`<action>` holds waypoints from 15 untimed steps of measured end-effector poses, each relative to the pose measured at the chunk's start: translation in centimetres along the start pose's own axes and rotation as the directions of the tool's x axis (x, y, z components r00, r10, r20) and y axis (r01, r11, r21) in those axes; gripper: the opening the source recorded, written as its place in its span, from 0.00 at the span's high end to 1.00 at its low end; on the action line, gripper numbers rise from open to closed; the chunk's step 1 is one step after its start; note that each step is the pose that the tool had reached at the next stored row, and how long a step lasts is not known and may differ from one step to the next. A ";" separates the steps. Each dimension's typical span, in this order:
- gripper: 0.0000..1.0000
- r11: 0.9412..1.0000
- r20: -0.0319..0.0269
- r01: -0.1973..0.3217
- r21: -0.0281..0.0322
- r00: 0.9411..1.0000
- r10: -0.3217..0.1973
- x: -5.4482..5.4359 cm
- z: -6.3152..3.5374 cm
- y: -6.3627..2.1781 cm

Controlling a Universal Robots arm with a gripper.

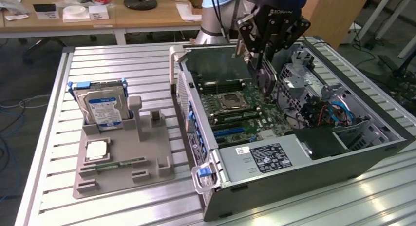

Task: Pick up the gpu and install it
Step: 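Pick up the gpu and move the gpu toward the slot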

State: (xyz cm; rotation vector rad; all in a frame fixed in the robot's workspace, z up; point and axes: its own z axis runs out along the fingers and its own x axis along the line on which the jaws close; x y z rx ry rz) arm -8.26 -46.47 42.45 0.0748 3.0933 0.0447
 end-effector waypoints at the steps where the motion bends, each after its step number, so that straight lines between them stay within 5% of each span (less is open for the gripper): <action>1: 0.73 1.000 0.000 0.000 0.000 1.000 0.000 -0.2 0.01 0.01; 12: 0.73 1.000 0.000 0.000 0.000 1.000 0.000 -1.3 0.07 0.06; 15: 0.73 1.000 0.000 0.000 0.000 1.000 0.000 -2.4 0.13 0.11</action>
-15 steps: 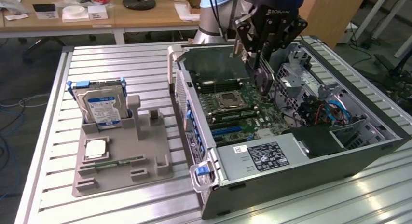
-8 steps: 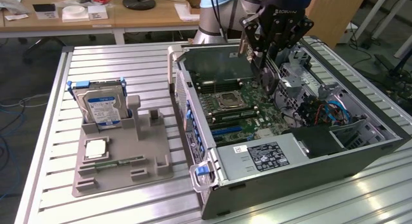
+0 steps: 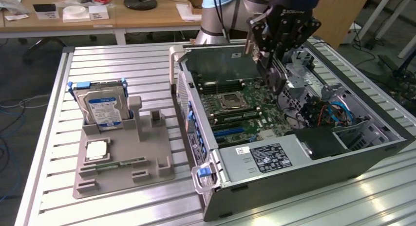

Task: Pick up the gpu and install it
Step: 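Pick up the gpu and move the gpu toward the slot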

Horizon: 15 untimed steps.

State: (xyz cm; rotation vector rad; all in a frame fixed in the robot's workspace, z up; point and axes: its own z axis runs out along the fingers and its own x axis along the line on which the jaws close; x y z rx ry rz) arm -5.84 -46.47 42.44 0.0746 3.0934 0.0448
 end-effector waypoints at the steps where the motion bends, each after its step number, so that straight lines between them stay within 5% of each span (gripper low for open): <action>1: 0.73 1.000 0.000 0.000 0.000 1.000 0.000 -0.4 0.03 0.02; 15: 0.73 1.000 0.000 0.000 0.000 1.000 0.000 -6.6 0.35 0.32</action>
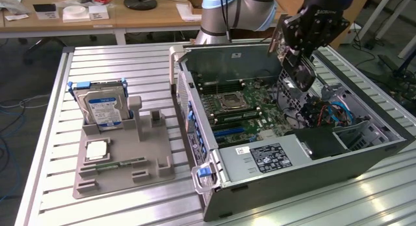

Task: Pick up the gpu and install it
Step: 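Pick up the gpu and move the gpu toward the slot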

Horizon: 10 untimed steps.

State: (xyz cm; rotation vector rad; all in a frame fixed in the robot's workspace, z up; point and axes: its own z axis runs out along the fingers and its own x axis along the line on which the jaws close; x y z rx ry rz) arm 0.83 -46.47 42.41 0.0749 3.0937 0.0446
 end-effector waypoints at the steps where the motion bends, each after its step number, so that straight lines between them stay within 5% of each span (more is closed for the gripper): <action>1: 0.73 1.000 0.000 0.000 0.000 1.000 0.000 -0.4 0.02 0.02; 5: 0.73 1.000 0.000 0.000 0.000 1.000 0.000 -1.6 0.09 0.08; 10: 0.73 1.000 0.000 0.000 0.000 1.000 0.000 -1.8 0.10 0.09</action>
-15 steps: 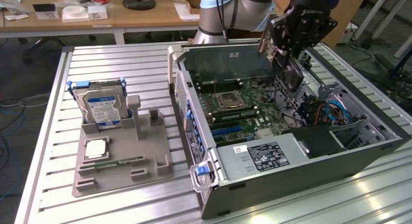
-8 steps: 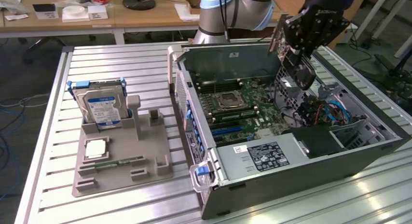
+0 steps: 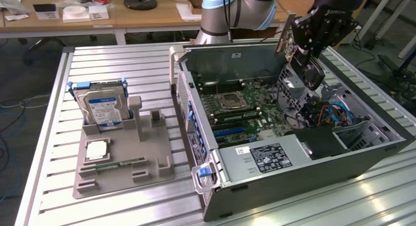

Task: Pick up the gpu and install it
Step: 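Pick up the gpu and move the gpu toward the slot, then insert the gpu into the slot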

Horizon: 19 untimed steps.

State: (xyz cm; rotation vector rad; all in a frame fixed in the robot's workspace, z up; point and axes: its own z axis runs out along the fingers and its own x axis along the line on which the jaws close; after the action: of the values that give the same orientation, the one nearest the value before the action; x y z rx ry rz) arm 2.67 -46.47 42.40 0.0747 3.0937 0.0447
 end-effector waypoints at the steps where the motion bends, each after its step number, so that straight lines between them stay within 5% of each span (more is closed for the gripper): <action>1: 0.73 1.000 0.000 0.000 0.000 1.000 0.000 0.0 0.00 0.00; 19: 0.73 1.000 0.000 0.008 0.000 1.000 -0.008 -1.9 0.09 0.09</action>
State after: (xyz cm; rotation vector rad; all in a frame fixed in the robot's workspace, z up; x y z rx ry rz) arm 4.57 -46.47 42.39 0.0628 3.0940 0.0452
